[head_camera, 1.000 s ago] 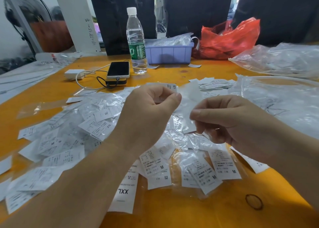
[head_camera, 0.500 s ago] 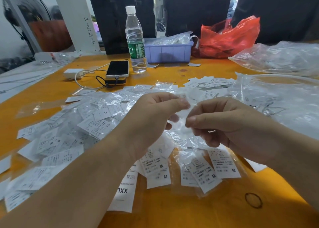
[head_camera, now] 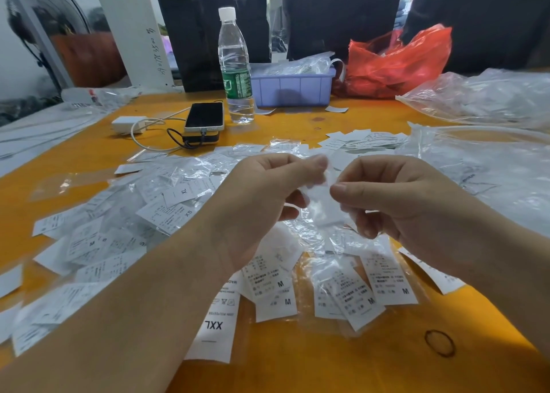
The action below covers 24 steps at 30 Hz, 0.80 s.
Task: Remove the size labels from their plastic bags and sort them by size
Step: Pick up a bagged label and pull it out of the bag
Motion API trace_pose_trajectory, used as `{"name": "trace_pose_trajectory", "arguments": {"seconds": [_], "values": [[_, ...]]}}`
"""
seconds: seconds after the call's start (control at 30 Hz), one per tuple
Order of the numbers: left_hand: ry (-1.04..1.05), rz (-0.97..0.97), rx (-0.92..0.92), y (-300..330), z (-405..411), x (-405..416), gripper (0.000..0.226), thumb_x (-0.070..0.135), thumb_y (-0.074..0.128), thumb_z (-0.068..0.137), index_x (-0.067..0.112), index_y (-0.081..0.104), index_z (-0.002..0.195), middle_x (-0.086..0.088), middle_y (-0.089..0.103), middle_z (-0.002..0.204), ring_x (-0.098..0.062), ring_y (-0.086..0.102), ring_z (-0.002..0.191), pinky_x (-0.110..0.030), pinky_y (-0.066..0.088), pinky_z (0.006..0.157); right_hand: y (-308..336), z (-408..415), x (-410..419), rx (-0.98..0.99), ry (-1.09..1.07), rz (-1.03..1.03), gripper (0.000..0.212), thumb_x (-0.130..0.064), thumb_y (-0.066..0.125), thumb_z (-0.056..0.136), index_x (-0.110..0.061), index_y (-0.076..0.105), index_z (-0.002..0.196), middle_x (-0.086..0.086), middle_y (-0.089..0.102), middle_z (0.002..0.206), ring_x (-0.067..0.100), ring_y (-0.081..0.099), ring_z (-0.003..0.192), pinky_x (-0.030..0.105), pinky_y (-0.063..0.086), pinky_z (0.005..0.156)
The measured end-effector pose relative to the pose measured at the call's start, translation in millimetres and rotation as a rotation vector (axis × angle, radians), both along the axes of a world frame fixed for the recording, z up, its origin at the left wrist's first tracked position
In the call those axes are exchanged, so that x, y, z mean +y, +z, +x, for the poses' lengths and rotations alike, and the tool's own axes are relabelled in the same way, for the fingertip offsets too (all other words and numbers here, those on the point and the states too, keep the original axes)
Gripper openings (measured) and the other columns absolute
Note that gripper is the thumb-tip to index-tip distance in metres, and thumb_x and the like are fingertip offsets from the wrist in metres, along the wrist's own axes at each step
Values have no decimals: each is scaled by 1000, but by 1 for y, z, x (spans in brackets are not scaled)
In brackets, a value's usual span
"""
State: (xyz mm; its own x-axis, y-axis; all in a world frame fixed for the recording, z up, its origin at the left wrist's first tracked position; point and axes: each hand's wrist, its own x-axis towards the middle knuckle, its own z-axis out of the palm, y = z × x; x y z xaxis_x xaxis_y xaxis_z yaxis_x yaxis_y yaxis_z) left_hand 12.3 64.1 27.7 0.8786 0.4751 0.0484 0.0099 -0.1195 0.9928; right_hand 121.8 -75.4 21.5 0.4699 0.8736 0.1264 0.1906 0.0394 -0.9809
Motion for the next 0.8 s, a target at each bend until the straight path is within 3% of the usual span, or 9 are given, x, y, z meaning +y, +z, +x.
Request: {"name": "trace_pose_trajectory", "arguments": {"seconds": [0.13,0.2,0.3,0.4,0.53,0.8], "values": [[17,38,-12,-2,1,1,14,22,71,83,16,74,70,-1,66,74,-10,57,64,-30,47,69,-1,2,1,19,-51,24,8,-20,66,68,-16,63,62,3,58,60,14,50,52,25,41,50],[11,61,-31,-2,0,0,17,30,74,77,13,72,75,0,64,71,-8,56,63,-25,49,65,0,2,1,53,-39,53,8,-20,69,67,-16,64,71,4,60,62,13,50,51,24,42,48],[-1,92,-71,-2,-1,-2,30,44,74,62,16,70,74,4,64,66,-6,56,62,-20,50,61,-3,-1,1,48,27,32,33,-27,85,66,-13,67,90,2,59,61,13,48,52,23,41,48],[35,107,-93,-1,-1,-3,33,51,72,59,20,69,70,7,62,63,-7,56,62,-22,50,62,-3,-4,0,-3,30,39,21,-31,76,66,-15,70,78,-4,54,54,12,45,50,23,39,49],[102,72,-134,1,-2,1,33,55,60,71,26,73,64,8,69,73,-6,58,63,-26,49,63,0,4,-1,27,-44,45,21,-27,76,63,-12,72,77,-4,55,52,10,44,47,22,39,46],[150,157,-238,2,-4,5,4,17,70,86,19,72,84,10,67,70,-5,59,64,-23,53,60,-1,4,0,32,-49,27,20,-29,77,58,-15,74,72,-3,54,52,10,42,46,21,38,45]]}}
